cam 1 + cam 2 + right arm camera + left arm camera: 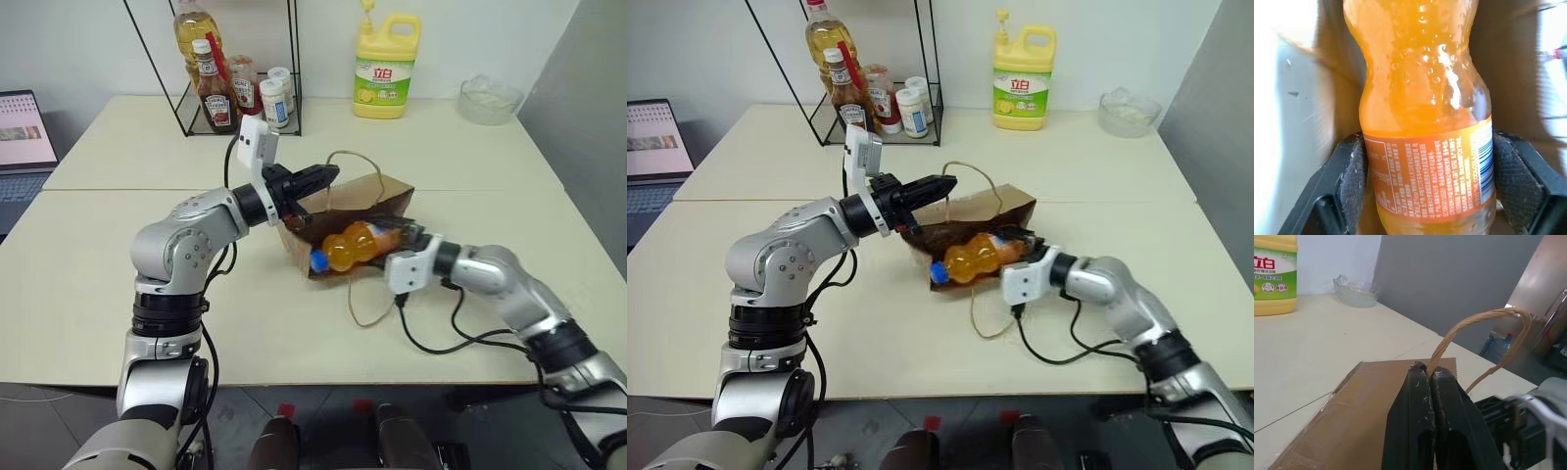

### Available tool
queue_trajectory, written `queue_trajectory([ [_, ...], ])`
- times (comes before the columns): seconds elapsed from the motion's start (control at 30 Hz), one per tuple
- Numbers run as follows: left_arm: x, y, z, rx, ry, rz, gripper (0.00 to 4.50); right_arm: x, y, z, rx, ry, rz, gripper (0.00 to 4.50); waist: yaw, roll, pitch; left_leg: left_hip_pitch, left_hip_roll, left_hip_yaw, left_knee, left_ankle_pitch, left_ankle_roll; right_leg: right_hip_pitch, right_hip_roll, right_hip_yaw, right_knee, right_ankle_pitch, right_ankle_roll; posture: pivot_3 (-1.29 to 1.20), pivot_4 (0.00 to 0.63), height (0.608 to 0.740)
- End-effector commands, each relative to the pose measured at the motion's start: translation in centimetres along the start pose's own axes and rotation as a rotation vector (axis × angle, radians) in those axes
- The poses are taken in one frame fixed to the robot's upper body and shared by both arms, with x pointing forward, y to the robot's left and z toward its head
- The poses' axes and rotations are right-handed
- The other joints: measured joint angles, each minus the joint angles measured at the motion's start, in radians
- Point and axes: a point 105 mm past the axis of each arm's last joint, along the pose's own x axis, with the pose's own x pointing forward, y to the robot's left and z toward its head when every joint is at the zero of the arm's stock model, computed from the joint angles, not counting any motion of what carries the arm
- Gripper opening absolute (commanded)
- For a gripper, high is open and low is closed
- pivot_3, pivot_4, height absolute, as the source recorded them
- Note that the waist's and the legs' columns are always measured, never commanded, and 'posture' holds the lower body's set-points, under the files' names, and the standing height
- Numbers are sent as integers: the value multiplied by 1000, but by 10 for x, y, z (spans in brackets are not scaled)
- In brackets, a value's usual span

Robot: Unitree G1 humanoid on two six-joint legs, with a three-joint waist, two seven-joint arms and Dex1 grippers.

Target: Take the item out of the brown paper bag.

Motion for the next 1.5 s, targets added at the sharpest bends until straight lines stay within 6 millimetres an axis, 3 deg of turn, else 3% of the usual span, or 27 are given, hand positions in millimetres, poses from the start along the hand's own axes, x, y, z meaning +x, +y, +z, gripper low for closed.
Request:
queue_trajectory([
  [0.03,-1,-5,10,36,-40,-14,0,-30,-39,32,-12,-133,-156,3226,2,0,0,0,0,0,0,0,0,0,0,0,0,0,0,0,150,740],
  [0.17,-3,-4,9,32,-42,-11,0,-56,-55,33,104,-100,-288,3226,1,0,0,0,0,0,0,0,0,0,0,0,0,0,0,0,150,740],
  [0.33,-3,-6,7,26,-48,-11,0,-84,-82,-1,533,82,-614,3226,5,0,0,0,0,0,1,0,0,1,0,0,1,0,0,0,150,740],
  [0.47,-2,-9,6,23,-46,-18,0,-87,-81,-29,909,160,-816,3226,10,0,0,0,0,0,0,0,0,0,0,0,1,0,0,0,150,740],
  [0.6,0,-9,7,29,-45,-24,0,-75,-64,-47,1172,221,-815,3226,11,1,1,0,0,0,0,0,0,0,0,1,1,0,0,0,150,740],
  [0.67,0,-9,9,32,-45,-26,0,-70,-46,-55,1155,350,-691,3226,15,2,1,0,0,0,0,0,0,0,0,1,1,0,0,0,150,740],
  [0.8,-3,-10,8,31,-46,-25,0,-90,-31,-74,901,604,-489,3226,24,3,2,-1,0,1,0,-2,3,-1,0,0,0,0,0,0,150,740],
  [0.97,-4,-13,2,25,-43,-24,0,-122,-23,-97,257,815,-165,3226,28,3,2,-2,-2,1,0,-2,4,0,0,1,-3,0,0,0,150,740],
  [1.07,-3,-14,2,23,-45,-25,0,-127,2,-107,206,844,11,3226,17,3,2,-1,0,1,0,-2,4,0,0,1,-3,0,1,0,150,740],
  [1.17,-2,-13,3,26,-49,-22,0,-124,20,-111,268,832,80,3226,9,3,2,0,0,2,0,-2,3,0,0,1,-2,0,1,0,150,740],
  [1.33,-1,-12,3,28,-52,-20,0,-120,29,-112,291,811,148,3226,5,2,2,1,0,2,1,-1,2,1,0,2,-2,0,1,0,150,740],
  [1.43,-1,-13,3,25,-52,-21,0,-119,28,-110,303,798,165,4235,4,2,2,1,0,2,1,-1,1,1,0,1,-1,0,1,0,150,740],
  [1.5,-2,-12,2,24,-51,-19,0,-119,25,-109,300,788,164,4461,5,2,2,1,0,2,1,0,1,1,0,2,-1,0,1,0,150,740],
])
